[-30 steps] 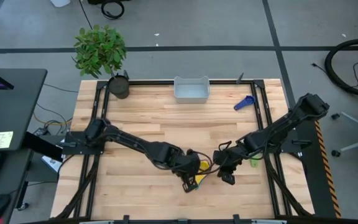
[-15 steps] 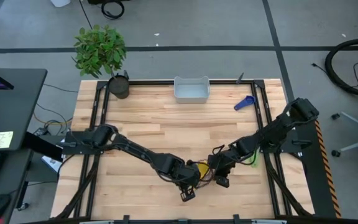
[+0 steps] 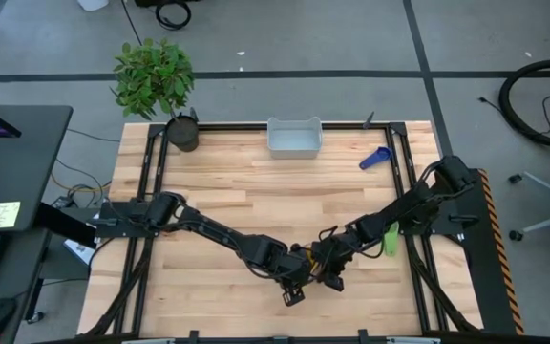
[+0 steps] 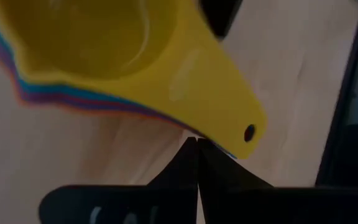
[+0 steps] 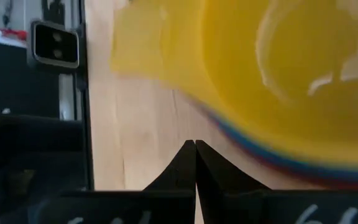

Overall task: Nest measuring cups in basket
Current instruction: Adjust the stacked measuring cups on the table

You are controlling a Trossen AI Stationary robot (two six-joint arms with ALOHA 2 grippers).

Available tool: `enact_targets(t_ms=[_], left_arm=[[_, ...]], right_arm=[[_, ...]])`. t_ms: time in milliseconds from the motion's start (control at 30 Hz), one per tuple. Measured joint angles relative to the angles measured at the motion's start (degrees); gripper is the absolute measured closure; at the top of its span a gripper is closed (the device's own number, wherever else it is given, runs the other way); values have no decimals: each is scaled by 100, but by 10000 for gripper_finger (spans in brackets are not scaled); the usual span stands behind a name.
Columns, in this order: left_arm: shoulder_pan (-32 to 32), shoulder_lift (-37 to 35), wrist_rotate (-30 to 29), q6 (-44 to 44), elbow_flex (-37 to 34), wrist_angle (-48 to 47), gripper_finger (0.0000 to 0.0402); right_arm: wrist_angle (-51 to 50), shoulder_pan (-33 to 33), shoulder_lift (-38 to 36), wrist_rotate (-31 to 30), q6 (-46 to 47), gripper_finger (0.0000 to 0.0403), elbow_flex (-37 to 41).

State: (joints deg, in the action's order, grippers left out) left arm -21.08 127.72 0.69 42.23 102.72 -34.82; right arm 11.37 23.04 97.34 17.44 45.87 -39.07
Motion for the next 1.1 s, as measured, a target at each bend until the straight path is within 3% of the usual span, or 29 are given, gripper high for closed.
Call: enact_targets(t_ms=[333,600,900,1100], left_arm=[[11,-82,20,-43,-2,-472,402],[-70,-612,-297,190,-2,-1126,402],[-136,-1140,-869,369,0,-1359,402],[-144,-1309,-1075,454,0,-1472,402]], right_arm=[[-205,-143,-278,409,-416,399,-30],[-1428,-153,-1053,-399,-602,400,-37],[-1345,108,-662,-477,-516,400,-37],[-1228,130,-402,-1007,-663,400,-37]])
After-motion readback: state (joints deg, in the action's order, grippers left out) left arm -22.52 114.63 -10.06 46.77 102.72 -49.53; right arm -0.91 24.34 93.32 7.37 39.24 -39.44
